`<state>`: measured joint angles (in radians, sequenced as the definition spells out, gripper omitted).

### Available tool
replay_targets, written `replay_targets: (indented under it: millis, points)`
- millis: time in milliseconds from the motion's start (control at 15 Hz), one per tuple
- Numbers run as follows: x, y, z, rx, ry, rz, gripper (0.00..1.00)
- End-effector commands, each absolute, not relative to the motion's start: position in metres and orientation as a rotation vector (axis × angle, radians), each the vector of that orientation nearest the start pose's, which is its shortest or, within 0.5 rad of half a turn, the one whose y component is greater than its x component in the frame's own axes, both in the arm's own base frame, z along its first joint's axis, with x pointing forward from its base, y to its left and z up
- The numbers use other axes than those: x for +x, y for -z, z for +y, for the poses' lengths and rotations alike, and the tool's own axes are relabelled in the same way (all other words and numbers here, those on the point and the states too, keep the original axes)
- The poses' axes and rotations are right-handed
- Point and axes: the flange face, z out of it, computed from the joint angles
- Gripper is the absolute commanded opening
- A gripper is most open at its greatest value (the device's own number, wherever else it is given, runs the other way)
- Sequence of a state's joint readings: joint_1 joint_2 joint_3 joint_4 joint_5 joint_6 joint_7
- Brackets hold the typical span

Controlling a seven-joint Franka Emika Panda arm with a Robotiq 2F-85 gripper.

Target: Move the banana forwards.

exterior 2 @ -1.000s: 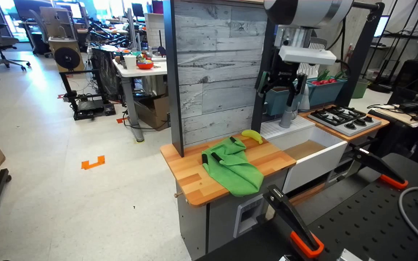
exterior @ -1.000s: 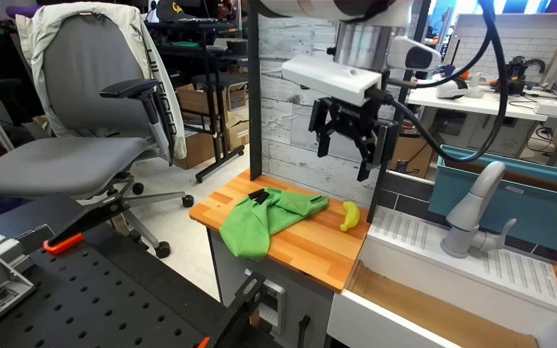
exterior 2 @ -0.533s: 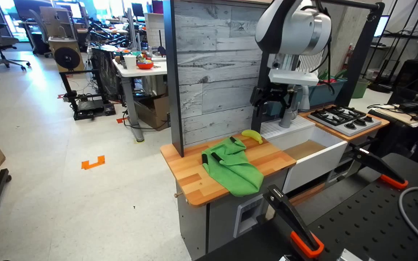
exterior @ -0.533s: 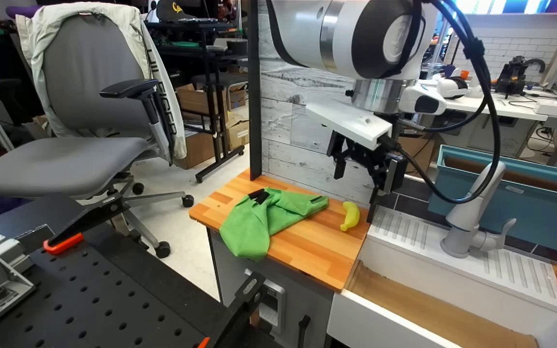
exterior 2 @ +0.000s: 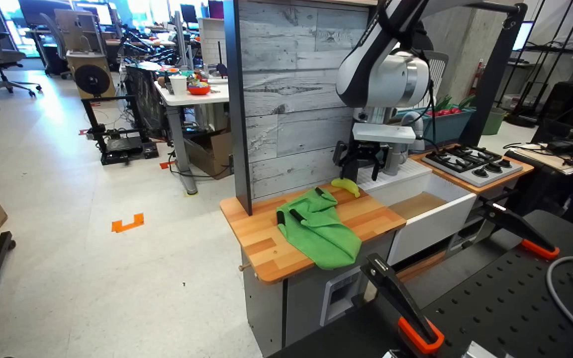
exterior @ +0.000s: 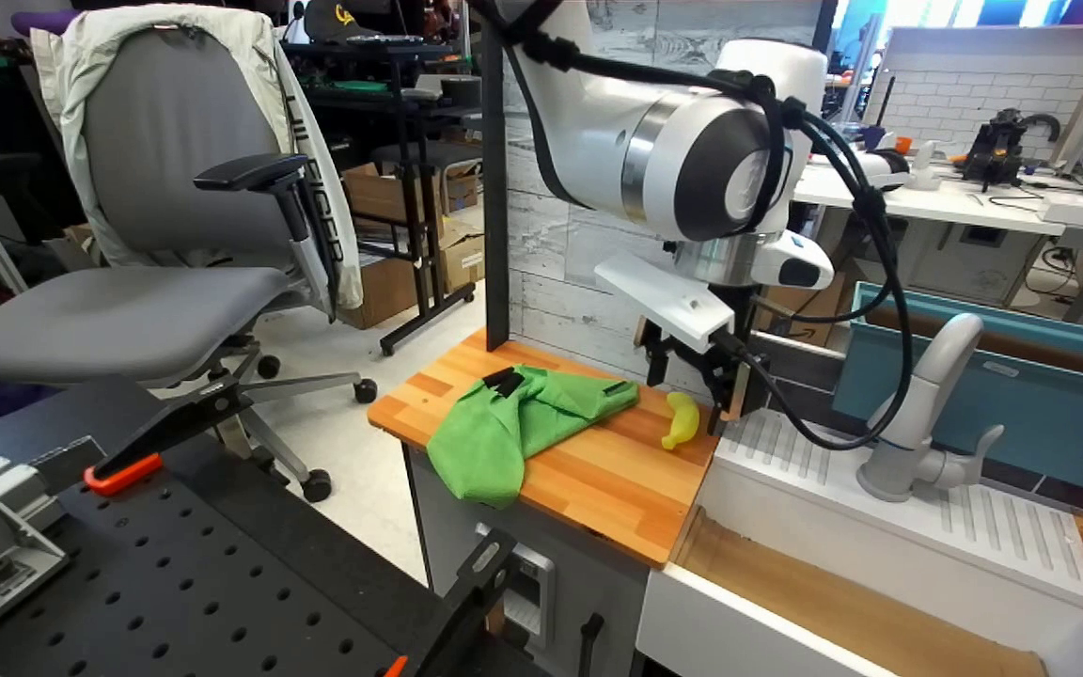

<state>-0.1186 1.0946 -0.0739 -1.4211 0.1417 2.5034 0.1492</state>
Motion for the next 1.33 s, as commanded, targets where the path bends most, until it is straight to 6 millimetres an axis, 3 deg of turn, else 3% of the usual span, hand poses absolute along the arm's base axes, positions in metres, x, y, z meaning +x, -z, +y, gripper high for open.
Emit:
replay_targets:
  millis: [0, 67, 200, 733, 1267]
  points:
    - [0.701, -0.018, -0.126, -3.082, -0.011, 0.669, 0.97]
    - [0.703, -0.014, -0.127, -3.084, -0.011, 0.672, 0.74]
    - [0.706, -0.009, -0.128, -3.093, -0.009, 0.677, 0.68]
    - [0.707, 0.0, -0.133, -3.118, -0.032, 0.674, 0.06]
    - [0.701, -0.009, -0.13, -3.155, -0.025, 0.624, 0.06]
